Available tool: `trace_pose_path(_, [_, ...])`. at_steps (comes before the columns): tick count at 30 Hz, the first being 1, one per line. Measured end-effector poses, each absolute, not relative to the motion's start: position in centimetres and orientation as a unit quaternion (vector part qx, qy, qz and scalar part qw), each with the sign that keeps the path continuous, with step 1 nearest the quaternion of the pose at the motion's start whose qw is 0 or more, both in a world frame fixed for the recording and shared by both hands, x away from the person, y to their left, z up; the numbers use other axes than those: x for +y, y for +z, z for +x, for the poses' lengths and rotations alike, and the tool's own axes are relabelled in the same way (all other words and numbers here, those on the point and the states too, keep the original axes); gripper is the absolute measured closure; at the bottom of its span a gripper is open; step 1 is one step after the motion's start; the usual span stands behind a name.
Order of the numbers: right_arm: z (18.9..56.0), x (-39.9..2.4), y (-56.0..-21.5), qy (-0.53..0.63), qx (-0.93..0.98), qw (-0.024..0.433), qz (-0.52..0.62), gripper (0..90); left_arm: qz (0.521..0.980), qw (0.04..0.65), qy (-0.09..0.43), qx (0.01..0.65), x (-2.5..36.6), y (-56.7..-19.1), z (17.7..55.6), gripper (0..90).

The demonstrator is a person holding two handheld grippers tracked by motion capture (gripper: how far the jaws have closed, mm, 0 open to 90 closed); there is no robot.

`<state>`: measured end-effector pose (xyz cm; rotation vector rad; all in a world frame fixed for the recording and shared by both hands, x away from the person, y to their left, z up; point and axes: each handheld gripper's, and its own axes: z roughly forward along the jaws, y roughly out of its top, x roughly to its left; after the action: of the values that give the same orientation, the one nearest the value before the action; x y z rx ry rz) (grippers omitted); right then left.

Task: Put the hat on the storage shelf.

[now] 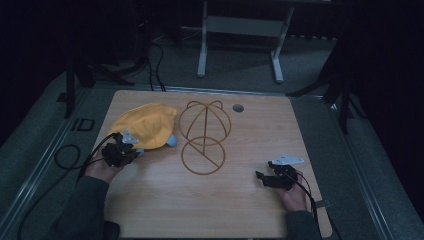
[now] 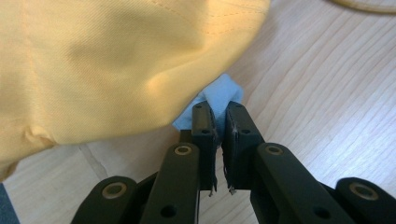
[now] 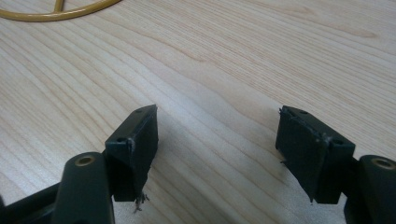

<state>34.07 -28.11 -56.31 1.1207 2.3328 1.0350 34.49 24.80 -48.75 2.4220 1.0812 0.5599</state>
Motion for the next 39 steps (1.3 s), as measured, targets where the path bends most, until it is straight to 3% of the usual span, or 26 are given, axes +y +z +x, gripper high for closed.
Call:
trace_pose_path(27, [34.1, -28.1, -56.3, 0.365, 0.824, 0.177, 0.396, 29.4, 0.852, 0.291, 0.226, 0.372, 23.3, -40.7, 35.2, 84.1])
trace_pose_path(39, [34.1, -28.1, -56.3, 0.366, 0.824, 0.176, 0.396, 29.3, 0.841, 0.314, 0.229, 0.376, 24.1, -39.5, 34.7, 83.7])
